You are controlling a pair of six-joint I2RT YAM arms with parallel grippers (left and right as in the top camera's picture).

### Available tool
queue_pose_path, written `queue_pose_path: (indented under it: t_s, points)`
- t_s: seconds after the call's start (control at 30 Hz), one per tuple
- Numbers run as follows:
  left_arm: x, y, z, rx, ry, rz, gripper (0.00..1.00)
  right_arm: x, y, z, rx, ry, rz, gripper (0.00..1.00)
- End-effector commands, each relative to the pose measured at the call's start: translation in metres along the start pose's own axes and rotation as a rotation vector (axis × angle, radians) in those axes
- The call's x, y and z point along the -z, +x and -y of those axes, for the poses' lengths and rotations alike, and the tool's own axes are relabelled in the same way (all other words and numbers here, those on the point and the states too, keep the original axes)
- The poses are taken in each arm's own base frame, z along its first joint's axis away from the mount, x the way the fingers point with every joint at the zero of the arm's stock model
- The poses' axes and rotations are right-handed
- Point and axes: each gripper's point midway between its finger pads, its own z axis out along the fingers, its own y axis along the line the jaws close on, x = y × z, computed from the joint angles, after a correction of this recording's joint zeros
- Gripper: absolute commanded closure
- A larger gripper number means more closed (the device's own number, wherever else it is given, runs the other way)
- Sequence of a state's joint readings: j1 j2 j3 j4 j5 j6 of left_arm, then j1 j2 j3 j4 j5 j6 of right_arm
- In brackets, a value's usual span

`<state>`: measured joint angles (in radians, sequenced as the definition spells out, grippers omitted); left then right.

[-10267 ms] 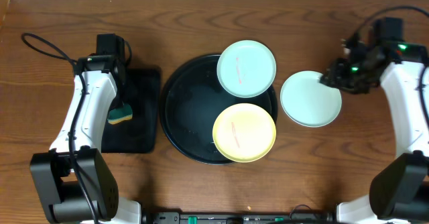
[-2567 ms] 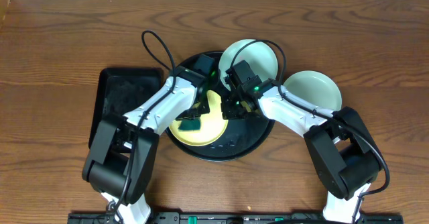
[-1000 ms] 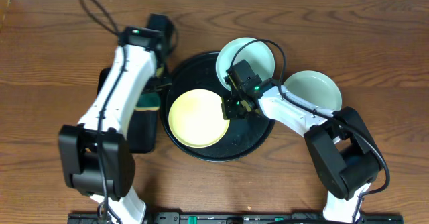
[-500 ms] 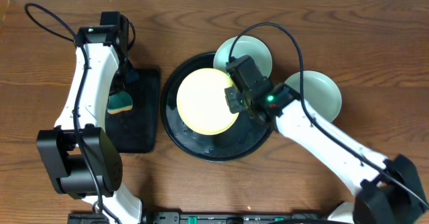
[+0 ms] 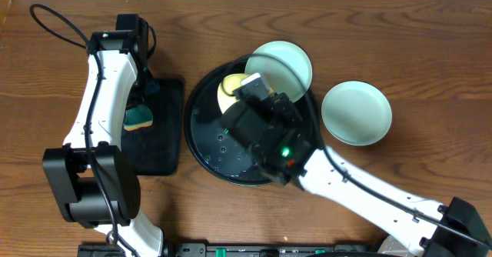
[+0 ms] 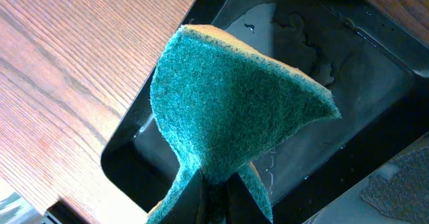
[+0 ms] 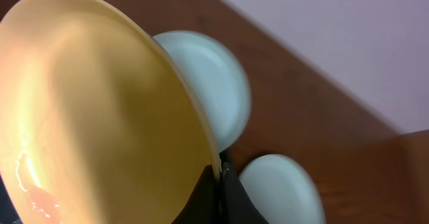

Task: Clean dirty plates on tray and stack at the side
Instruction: 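Return the sponge to the black tray and lift the yellow plate with right gripper, then carry the yellow plate right and set it on the pale green plate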

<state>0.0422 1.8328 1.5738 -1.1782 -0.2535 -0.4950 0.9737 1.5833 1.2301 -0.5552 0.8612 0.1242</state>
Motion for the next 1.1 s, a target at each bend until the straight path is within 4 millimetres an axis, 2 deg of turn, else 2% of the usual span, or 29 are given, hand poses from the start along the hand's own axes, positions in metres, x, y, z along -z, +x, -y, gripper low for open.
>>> queue_pose_path:
  t_s: [0.0, 0.3, 0.7, 0.87, 1.07]
  points:
    - [0.004, 0.0, -0.006, 0.012, -0.014, 0.017, 0.93, 0.027, -0.023, 0.039, 0.029, 0.248, 0.094, 0.99]
    - [0.004, 0.0, -0.006, 0.011, -0.014, 0.017, 0.93, 0.058, -0.042, 0.056, 0.042, 0.439, 0.176, 0.99]
    - [0.004, 0.001, -0.007, 0.01, -0.016, 0.015, 0.92, 0.066, -0.05, 0.059, 0.042, 0.463, 0.195, 0.99]
    - [0.004, 0.001, -0.007, 0.011, -0.016, 0.015, 0.93, 0.057, -0.045, 0.041, 0.054, 0.348, 0.188, 0.99]
    - [0.004, 0.001, -0.007, 0.011, -0.016, 0.015, 0.93, 0.03, -0.013, -0.004, -0.03, 0.012, 0.068, 0.99]
